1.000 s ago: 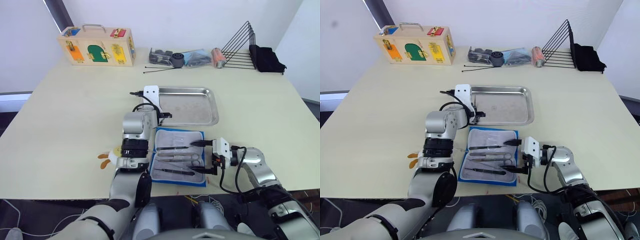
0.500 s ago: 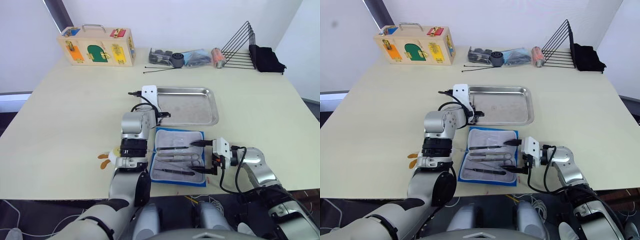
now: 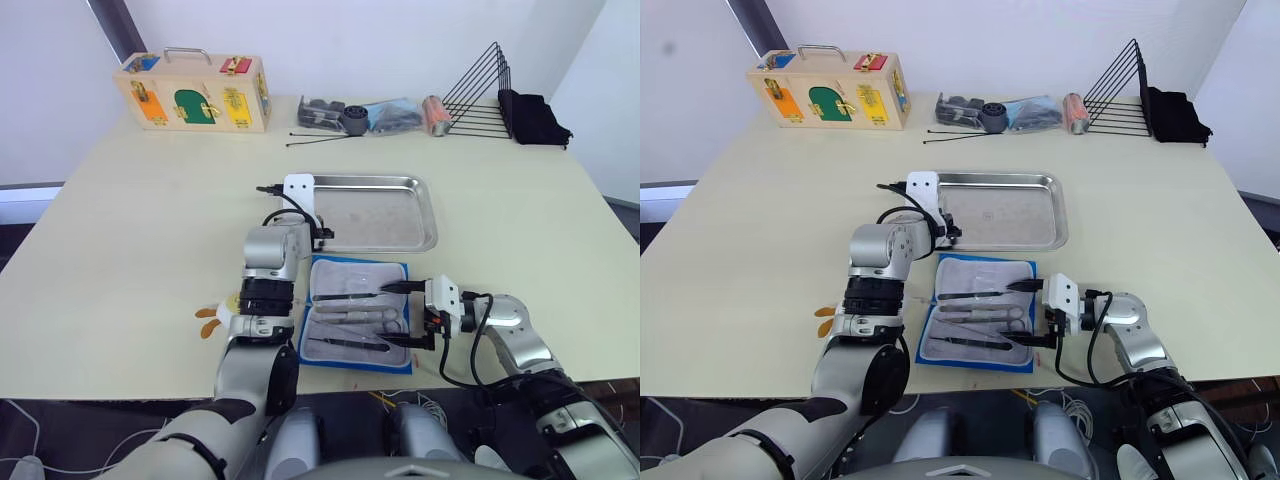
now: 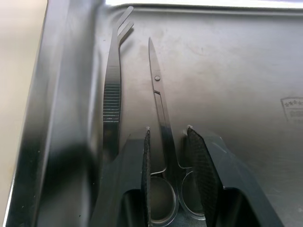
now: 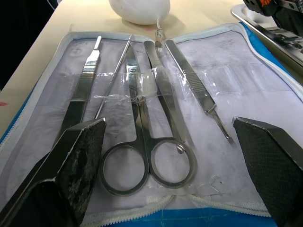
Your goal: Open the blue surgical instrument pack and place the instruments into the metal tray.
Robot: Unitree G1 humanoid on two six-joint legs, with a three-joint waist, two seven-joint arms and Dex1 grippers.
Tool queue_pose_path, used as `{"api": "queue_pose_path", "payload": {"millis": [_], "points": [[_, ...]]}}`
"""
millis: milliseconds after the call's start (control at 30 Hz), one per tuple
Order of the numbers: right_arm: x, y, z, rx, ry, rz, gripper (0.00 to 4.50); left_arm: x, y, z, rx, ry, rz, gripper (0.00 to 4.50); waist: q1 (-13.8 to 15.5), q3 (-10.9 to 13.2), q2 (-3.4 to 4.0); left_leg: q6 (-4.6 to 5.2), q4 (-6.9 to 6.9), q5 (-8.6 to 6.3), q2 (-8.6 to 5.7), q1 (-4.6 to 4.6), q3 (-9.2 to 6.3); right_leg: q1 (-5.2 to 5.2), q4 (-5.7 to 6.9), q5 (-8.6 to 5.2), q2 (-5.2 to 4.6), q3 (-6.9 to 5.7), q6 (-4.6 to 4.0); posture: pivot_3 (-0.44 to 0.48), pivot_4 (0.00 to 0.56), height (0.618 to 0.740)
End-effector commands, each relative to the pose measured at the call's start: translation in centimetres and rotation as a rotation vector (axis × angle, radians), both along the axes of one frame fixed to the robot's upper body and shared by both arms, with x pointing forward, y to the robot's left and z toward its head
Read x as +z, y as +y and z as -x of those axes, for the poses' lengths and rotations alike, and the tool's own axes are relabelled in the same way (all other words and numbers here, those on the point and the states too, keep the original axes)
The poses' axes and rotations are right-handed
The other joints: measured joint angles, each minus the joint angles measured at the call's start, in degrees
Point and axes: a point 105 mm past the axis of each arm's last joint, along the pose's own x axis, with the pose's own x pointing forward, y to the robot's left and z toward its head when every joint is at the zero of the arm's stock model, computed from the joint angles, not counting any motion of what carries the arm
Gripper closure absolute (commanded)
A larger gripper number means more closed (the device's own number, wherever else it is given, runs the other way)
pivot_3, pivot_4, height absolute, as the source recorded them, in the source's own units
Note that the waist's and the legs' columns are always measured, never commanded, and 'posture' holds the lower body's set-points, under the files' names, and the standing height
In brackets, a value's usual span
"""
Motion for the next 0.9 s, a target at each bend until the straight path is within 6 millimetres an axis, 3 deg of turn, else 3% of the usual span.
{"api": "queue_pose_path", "payload": {"millis": [33, 267, 667, 900], "points": [[-4.9, -0.2, 2.5, 0.017, 0.193, 0.109, 0.00, 3.0, -0.9, -0.4, -0.074, -0.153, -0.004, 3.18, 0.0, 0.0, 0.00, -0.02, 0.00, 0.01, 0.00, -0.01, -0.04, 0.00, 0.00, -0.01, 0.00, -0.04, -0.02, 0.000, 0.150, 0.740], [-4.4, -0.5, 2.2, 0.019, 0.176, 0.109, 0.00, 5.0, -1.7, 0.6, -0.309, -0.287, 0.007, 3.18, 0.0, 0.1, 0.16, -0.28, -0.02, 0.05, -0.04, 0.01, -0.77, 0.30, 0.03, -0.30, -0.04, -0.39, -0.37, 0.000, 0.150, 0.740], [-3.0, -1.0, 1.9, 0.027, 0.134, 0.104, 0.00, 7.9, 0.2, 2.6, -0.677, -0.477, 0.003, 3.18, 0.1, 0.4, 0.48, -0.40, -0.07, 0.11, -0.39, -0.04, -1.55, 0.65, 0.03, -0.67, -0.13, -0.46, -0.35, 0.000, 0.150, 0.740], [-3.0, -1.5, 1.9, 0.023, 0.138, 0.121, 0.00, 8.3, 1.6, 4.2, -0.872, -0.520, -0.003, 3.18, 0.4, 1.0, 0.77, -0.38, -0.08, 0.12, -0.36, -0.03, -1.51, 0.62, 0.02, -0.67, -0.04, -0.46, -0.34, 0.000, 0.150, 0.740]]}}
